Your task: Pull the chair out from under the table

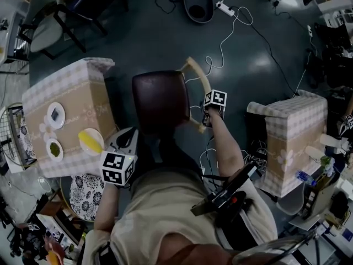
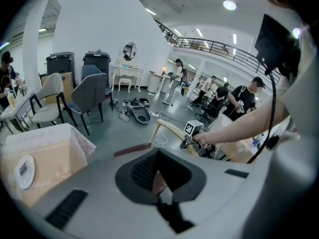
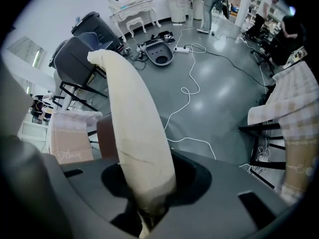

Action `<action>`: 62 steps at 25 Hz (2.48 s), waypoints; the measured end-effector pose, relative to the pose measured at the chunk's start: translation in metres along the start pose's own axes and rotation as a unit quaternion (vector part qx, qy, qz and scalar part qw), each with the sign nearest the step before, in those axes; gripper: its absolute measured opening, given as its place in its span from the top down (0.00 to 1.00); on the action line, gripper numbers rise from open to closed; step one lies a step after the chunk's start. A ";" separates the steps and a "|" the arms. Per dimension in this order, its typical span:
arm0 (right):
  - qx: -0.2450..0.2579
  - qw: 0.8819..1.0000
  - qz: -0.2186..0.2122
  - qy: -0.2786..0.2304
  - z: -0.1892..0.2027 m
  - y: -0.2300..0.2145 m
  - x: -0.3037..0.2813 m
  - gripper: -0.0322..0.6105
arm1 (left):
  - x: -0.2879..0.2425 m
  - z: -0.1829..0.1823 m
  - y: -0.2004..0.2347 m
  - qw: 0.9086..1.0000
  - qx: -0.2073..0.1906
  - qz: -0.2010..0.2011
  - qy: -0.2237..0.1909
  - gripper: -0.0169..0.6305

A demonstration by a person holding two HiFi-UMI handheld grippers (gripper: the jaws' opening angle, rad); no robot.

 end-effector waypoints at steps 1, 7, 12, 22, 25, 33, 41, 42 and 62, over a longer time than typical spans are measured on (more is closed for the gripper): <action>-0.001 1.000 0.000 -0.001 0.000 -0.002 0.000 0.74 | -0.001 0.000 -0.001 1.000 0.000 0.000 0.001 0.96; -0.003 1.000 0.001 -0.004 -0.003 -0.011 0.001 0.74 | -0.003 -0.002 -0.007 1.000 -0.006 0.001 0.003 0.96; -0.010 1.000 -0.001 -0.004 -0.005 -0.018 -0.001 0.74 | -0.005 -0.002 -0.008 1.000 -0.008 0.001 0.009 0.96; -0.020 1.000 -0.005 -0.001 -0.007 -0.034 0.001 0.73 | -0.015 -0.010 -0.019 1.000 -0.016 0.006 0.009 0.96; -0.019 1.000 -0.003 -0.001 -0.006 -0.039 0.001 0.73 | -0.017 -0.008 -0.021 1.000 -0.013 0.006 0.011 0.96; -0.010 1.000 -0.010 -0.001 -0.012 -0.042 -0.002 0.73 | -0.023 -0.011 -0.029 1.000 -0.013 -0.002 0.003 0.96; 0.038 0.999 0.003 -0.003 -0.017 -0.045 0.005 0.66 | -0.032 -0.009 -0.046 1.000 -0.015 -0.012 0.006 0.96; 0.051 0.999 0.003 -0.008 -0.020 -0.047 0.008 0.64 | -0.031 -0.008 -0.047 1.000 -0.015 -0.015 0.004 0.96; 0.147 0.942 -0.174 -0.245 0.069 0.036 0.178 0.93 | 0.053 0.031 -0.033 0.997 -0.041 -0.019 -0.061 0.96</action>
Point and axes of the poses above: the fingertips, and each gripper's own axes: x backward along the fingers, y to its left, z out of its underside, the point moved 9 cm from there along x, backward along the fingers, and after that the axes turned 12 degrees about z, right-handed, at the moved point
